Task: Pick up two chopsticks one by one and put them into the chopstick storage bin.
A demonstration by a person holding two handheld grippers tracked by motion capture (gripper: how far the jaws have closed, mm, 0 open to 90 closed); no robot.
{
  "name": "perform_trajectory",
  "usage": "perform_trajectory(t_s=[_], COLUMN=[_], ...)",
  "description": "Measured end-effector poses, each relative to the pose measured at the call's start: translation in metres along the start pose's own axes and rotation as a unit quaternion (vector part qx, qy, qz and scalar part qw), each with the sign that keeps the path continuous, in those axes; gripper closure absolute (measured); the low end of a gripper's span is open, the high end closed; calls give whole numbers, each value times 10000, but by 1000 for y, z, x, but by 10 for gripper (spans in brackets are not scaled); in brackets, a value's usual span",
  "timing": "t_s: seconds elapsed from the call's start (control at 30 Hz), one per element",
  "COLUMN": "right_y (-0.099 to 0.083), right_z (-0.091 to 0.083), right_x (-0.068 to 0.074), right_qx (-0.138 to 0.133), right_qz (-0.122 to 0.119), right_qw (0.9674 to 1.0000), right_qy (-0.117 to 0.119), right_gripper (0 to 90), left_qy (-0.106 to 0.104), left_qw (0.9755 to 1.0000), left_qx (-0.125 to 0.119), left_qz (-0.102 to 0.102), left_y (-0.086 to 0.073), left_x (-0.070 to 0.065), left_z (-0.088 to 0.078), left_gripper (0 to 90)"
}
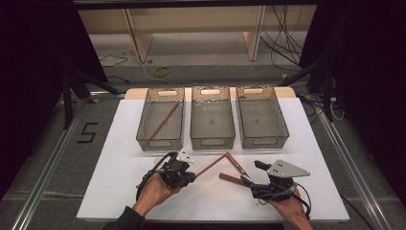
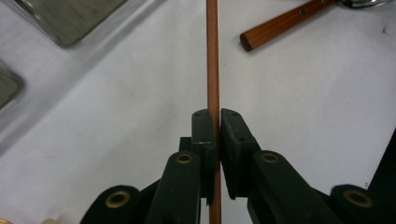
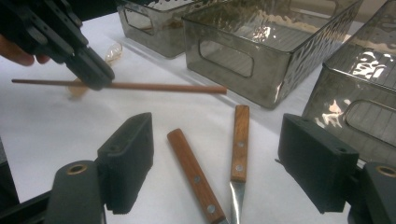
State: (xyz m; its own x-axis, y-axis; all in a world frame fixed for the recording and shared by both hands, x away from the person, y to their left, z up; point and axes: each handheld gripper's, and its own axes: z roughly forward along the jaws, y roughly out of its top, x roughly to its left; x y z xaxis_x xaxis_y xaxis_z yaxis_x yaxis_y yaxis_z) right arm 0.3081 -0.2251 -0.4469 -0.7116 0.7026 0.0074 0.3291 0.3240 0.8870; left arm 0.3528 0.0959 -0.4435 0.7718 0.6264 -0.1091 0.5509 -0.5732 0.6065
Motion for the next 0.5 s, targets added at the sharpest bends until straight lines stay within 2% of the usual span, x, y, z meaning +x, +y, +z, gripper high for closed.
perform_trajectory(t_s=[0.03,0.27,0.47,0.5], right_y=[0,0,0,0], right_z=[0,0,0,0], right_x=[0,0,0,-1], right_qx=[-13,-15,-12,-4], right_qz=[4,17,44,48], right_qw=[10000,10000,10000,10000], right_qy=[-2,-2,-10,-22], right_gripper=[276,275,276,275], left_qy=[-5,-12,103,151], left_qw=[10000,9997,9989,9984], left_qx=[-9,-218,-404,-494], left_qz=[32,-141,-225,-250], left_y=[1,2,4,5], left_x=[2,13,23,25], left_z=[-3,-17,-34,-37], left_gripper=[842,841,842,842])
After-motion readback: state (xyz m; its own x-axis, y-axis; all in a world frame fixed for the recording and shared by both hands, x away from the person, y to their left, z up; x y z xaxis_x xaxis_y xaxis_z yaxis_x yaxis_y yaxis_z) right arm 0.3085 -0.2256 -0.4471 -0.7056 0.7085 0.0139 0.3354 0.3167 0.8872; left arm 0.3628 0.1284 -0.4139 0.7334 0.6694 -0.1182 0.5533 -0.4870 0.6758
